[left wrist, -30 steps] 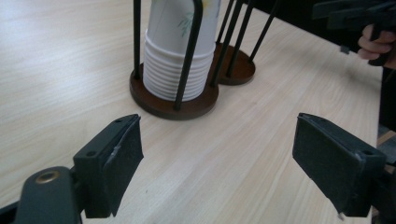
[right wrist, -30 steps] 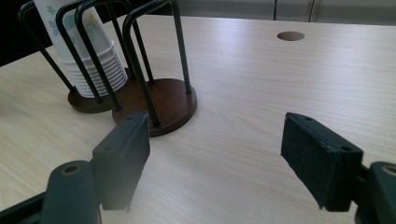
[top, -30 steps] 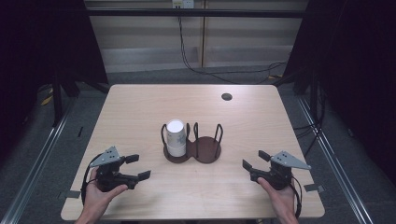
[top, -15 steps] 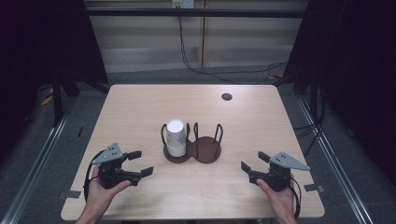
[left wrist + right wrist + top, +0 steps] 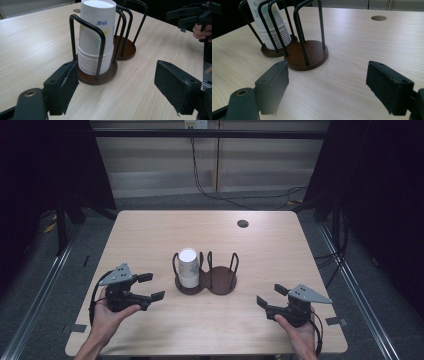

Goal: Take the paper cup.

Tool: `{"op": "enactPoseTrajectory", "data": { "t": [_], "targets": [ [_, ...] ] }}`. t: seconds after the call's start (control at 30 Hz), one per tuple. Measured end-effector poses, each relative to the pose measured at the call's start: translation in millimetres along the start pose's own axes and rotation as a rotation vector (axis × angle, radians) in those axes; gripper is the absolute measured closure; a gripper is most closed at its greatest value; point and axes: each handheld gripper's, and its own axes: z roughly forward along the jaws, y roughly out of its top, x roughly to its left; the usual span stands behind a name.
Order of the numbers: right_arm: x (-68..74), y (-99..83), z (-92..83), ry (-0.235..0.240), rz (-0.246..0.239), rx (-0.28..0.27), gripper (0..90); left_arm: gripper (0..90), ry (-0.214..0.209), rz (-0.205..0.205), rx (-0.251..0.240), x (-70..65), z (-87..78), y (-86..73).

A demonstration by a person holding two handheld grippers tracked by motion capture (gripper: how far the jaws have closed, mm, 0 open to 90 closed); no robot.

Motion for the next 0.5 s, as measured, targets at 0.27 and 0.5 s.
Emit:
{"op": "enactPoseTrajectory", "data": {
  "t": [0.27, 0.5],
  "targets": [
    [4.3, -0.8, 3.7, 0.011, -0.013, 0.024, 18.0, 21.2, -0.038, 0.032, 0.011, 1.5, 3.3, 18.3],
    [2.7, -0.8, 2.9, 0.031, -0.008, 0.025, 18.0, 20.5, -0.052, 0.062, 0.029, -3.5, 13.5, 38.2]
  ]
}}
